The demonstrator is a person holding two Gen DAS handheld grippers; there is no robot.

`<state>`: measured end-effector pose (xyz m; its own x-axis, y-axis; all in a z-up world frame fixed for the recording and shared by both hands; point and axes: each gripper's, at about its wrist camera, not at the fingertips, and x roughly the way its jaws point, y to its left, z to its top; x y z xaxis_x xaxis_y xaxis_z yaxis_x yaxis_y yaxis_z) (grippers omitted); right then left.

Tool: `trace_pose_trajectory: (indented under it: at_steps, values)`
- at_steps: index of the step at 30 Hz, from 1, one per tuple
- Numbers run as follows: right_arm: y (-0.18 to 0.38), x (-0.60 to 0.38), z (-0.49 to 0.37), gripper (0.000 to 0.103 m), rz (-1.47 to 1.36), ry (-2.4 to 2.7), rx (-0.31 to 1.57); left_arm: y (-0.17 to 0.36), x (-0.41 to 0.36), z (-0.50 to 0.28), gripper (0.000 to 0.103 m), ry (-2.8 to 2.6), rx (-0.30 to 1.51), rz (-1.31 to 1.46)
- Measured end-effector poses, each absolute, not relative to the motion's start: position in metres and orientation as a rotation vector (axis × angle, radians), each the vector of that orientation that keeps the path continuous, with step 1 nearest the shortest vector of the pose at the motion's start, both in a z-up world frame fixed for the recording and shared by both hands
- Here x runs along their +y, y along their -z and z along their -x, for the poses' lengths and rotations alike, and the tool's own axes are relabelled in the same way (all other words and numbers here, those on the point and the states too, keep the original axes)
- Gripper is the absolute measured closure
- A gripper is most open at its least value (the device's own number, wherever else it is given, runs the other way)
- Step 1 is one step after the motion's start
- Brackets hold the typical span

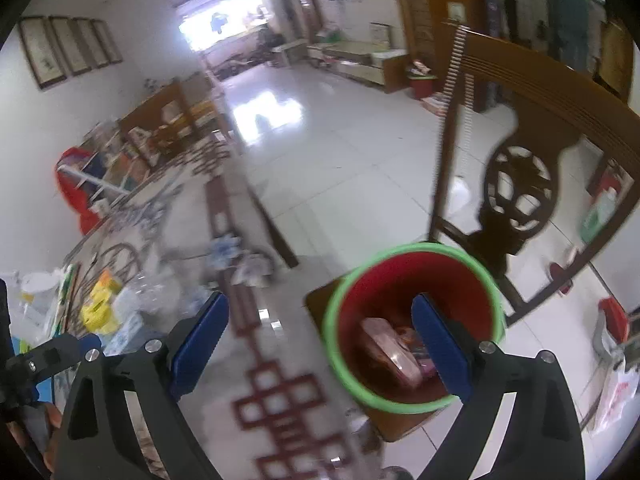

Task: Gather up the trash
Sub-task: 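Carry both items over the red bucket and open both tools to drop them, then move both tools back over the table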

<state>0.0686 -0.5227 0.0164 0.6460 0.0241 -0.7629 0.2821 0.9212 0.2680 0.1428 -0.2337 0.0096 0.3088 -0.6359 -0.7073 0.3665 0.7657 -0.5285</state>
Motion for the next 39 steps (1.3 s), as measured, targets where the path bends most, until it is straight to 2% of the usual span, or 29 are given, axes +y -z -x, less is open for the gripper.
trace_pose_trajectory:
  at_steps: [12,24,32,39]
  values:
    - [-0.017,-0.379,-0.091,0.014,-0.239,-0.062,0.906,-0.017,-0.081,-0.108,0.005,0.476,1.005,0.319]
    - [0.007,-0.284,-0.101,0.014,-0.141,-0.195,0.975,0.027,0.029,-0.089,0.005,0.274,1.001,0.364]
    - [0.029,-0.262,-0.107,0.014,-0.111,-0.219,1.026,0.052,0.076,-0.087,0.005,0.166,1.025,0.489]
    - [0.038,-0.256,-0.113,0.014,-0.123,-0.231,1.051,0.072,0.062,-0.101,0.005,0.157,1.097,0.419]
